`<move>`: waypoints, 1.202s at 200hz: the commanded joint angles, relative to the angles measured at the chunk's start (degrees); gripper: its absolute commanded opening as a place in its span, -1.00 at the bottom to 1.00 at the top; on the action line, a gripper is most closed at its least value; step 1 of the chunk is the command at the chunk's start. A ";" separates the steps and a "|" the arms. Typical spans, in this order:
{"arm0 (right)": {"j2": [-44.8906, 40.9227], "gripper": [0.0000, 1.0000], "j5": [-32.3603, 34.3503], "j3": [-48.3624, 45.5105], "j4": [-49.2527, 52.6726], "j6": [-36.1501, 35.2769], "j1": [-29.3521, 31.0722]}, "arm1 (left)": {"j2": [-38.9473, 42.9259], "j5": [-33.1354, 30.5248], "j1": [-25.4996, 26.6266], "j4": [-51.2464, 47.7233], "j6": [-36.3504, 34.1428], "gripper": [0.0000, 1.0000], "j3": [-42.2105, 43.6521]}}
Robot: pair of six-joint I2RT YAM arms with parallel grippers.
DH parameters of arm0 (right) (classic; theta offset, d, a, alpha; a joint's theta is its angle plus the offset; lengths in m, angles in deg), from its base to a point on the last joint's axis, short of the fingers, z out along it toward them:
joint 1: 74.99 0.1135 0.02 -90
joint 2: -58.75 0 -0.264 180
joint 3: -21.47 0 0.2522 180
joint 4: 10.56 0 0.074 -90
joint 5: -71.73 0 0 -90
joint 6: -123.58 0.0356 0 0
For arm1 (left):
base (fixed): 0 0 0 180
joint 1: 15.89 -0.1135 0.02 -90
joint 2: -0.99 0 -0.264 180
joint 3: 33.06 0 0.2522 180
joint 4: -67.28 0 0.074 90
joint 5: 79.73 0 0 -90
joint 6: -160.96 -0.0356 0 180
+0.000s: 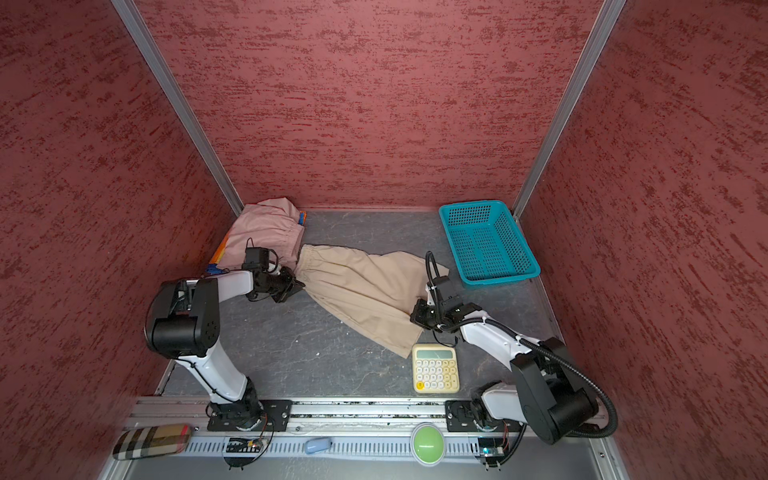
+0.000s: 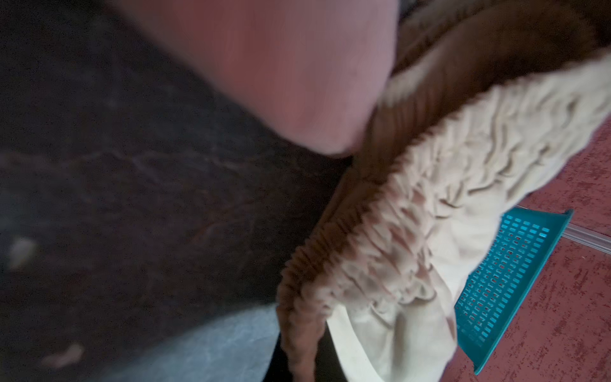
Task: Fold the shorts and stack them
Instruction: 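Pull the beige shorts leg toward the robot with the right gripper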
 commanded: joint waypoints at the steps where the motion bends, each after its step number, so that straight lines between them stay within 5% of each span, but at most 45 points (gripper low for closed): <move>1: 3.19 -1.00 5.11 0.18 -5.46 1.41 -0.21 | -0.86 -2.83 -1.75 4.15 -0.99 -1.00 0.62; 55: 15.51 -1.00 7.41 19.59 3.06 -9.78 -6.26 | 5.98 1.11 2.51 5.89 4.43 -1.00 4.03; 99: 12.05 -1.00 11.58 33.62 14.86 -13.90 -5.68 | 6.10 -0.87 1.25 -4.35 -1.30 -1.00 -11.10; 125: 7.72 -1.00 12.06 30.22 15.80 -11.92 -4.01 | 2.73 -1.19 1.02 -8.24 -4.33 -0.98 -19.39; 173: 6.02 -0.94 11.60 16.32 6.68 -3.44 3.37 | -3.44 -2.72 0.06 -7.36 -6.72 -0.95 -21.65; 220: 9.33 -0.52 12.17 10.02 1.50 0.33 7.03 | -6.57 -3.17 -0.47 -5.38 -7.59 -0.94 -18.50; 240: 8.44 -0.49 12.33 8.20 0.89 0.97 7.07 | -7.63 -3.99 -0.62 -5.94 -8.27 -0.87 -18.44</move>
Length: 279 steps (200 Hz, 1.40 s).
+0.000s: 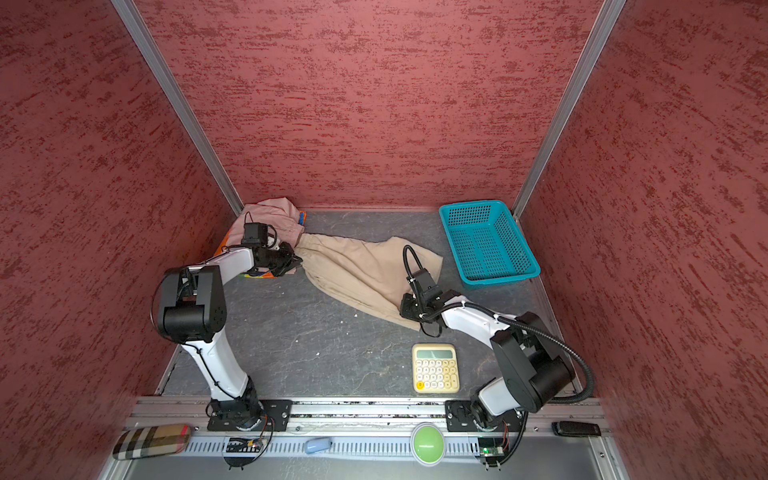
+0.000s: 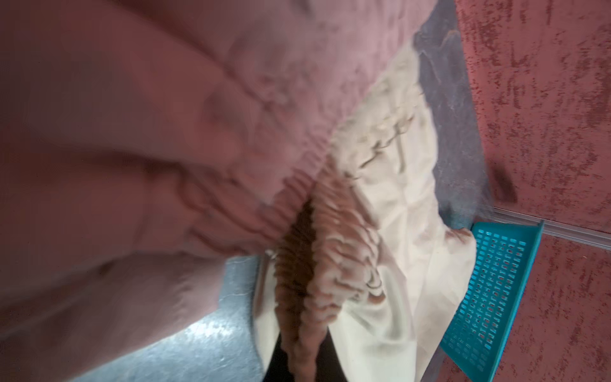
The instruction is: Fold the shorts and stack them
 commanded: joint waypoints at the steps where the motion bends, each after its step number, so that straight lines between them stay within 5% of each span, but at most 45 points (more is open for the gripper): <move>1: -1.13 -0.49 2.06 -1.54 -3.74 2.62 0.35 | -0.95 -1.92 -0.46 0.72 -1.91 -0.87 -0.19; 18: -3.32 -0.27 2.27 -2.73 -3.28 3.20 0.42 | -1.84 -1.96 -0.48 1.15 -1.83 -0.86 0.07; 94: -17.40 -0.05 4.08 -8.68 2.11 7.07 0.42 | -2.69 -2.16 -0.56 1.36 -0.86 -0.52 -2.33; 124: -22.34 0.23 6.28 -6.79 8.63 5.46 0.04 | -0.25 -2.47 -0.56 -0.72 0.32 0.15 -3.35; 139: -23.60 0.40 6.73 -4.85 10.26 4.66 -1.00 | 1.57 -3.63 -0.48 -2.72 -0.32 1.00 -4.13; 163: -22.28 0.96 5.02 -3.36 8.15 4.19 -2.86 | 2.70 -8.40 -0.21 -9.98 -3.37 0.99 -8.06; 208: -17.16 0.98 3.16 -6.82 -2.10 8.79 -3.77 | 7.93 -13.24 -0.97 -16.69 -9.31 0.99 -10.73; 233: -14.79 0.73 2.82 -8.96 -6.29 10.05 -3.89 | 7.67 -3.80 2.66 -10.94 -4.64 0.99 -10.95; 265: -12.80 -0.40 2.50 -9.17 -8.99 10.18 -3.84 | -2.39 0.58 10.65 -8.95 0.03 0.99 -17.91; 279: -12.83 -0.73 2.01 -10.44 -9.69 10.62 -3.80 | -7.01 3.33 12.87 -6.54 2.77 0.99 -19.63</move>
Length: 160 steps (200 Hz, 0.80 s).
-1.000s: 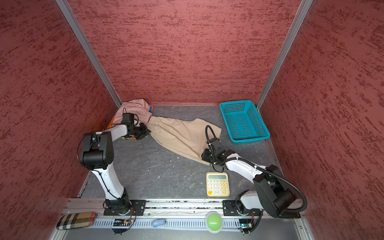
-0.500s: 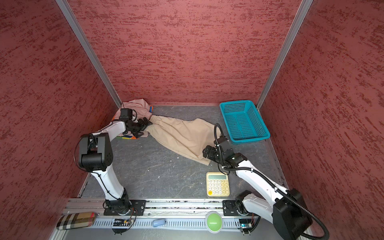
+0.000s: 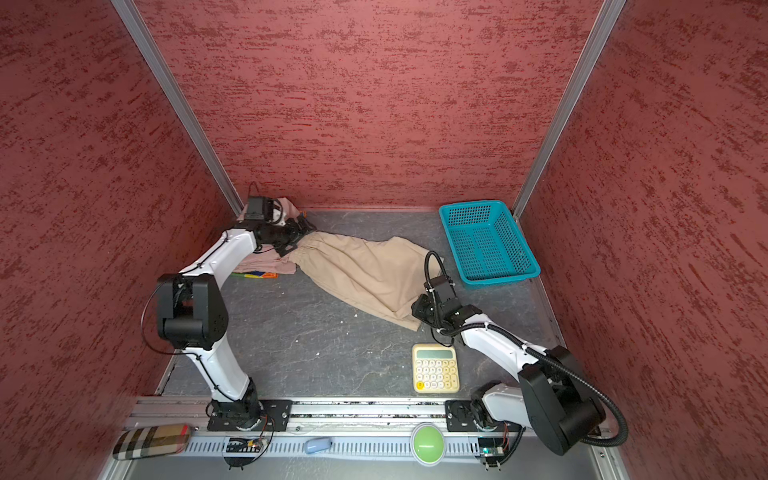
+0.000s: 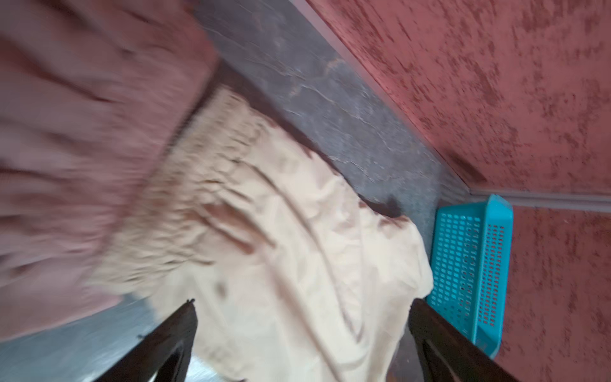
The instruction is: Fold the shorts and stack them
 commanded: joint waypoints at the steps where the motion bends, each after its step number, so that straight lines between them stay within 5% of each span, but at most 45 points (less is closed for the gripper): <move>1: 0.01 -0.75 -0.84 -1.54 -4.68 1.47 -0.24 | -7.63 6.39 4.20 3.47 4.80 0.99 -2.09; 11: -0.69 -1.00 -0.91 -2.41 -3.96 1.38 -0.24 | -10.29 6.44 5.01 4.38 5.98 0.99 -2.83; 75: -6.65 -1.00 -2.72 -10.45 1.99 -0.15 -0.20 | -15.10 2.61 1.25 4.13 4.23 0.99 -1.38; 87: -6.42 -0.39 -3.52 -9.88 3.01 -1.35 -0.15 | -14.76 3.16 1.11 4.31 4.06 0.99 -0.55; 130: -8.53 0.95 -0.68 6.08 15.37 -7.72 -0.81 | -11.51 3.63 4.25 7.07 5.47 0.99 6.32; 160: 0.03 0.98 -5.86 12.39 8.55 -9.19 -5.17 | -5.60 4.72 7.55 16.46 13.10 0.99 19.43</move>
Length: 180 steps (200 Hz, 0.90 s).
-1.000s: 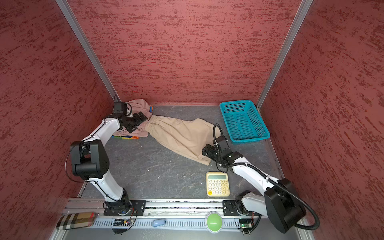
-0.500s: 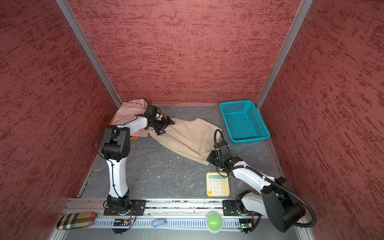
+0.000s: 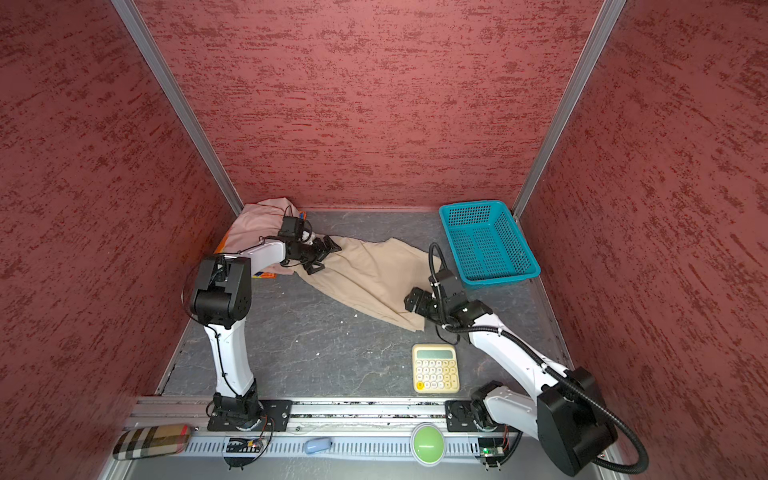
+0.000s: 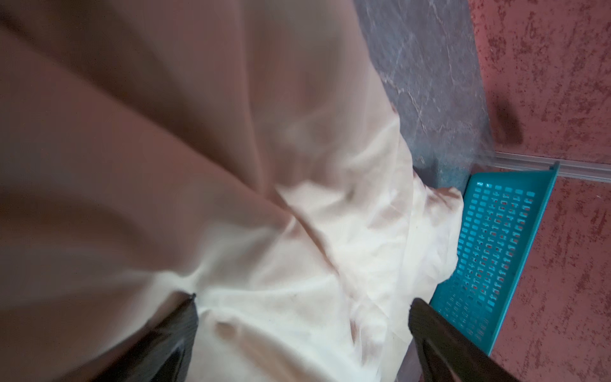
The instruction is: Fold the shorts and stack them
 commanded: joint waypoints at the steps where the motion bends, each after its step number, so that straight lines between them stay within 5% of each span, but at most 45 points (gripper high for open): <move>1: 6.29 0.98 -2.90 3.91 -3.36 -2.30 -3.05 | 3.41 -0.11 3.28 4.62 6.38 0.99 10.33; 38: 22.24 0.98 -12.10 7.45 -16.77 0.32 -3.17 | 10.82 -2.14 8.46 10.65 13.12 0.99 20.93; 62: 25.15 0.98 -11.20 5.82 -17.01 -2.15 -3.65 | 17.26 -4.95 8.59 7.94 13.33 0.99 24.33; 148: 20.74 0.98 -14.63 -0.59 -12.10 -14.99 -10.76 | 35.38 -18.98 -0.37 -8.30 -4.60 0.99 26.18; 180: 15.08 0.98 -11.91 2.79 -6.28 -17.82 -10.84 | 28.35 -21.81 -2.94 -13.92 -14.07 0.99 20.03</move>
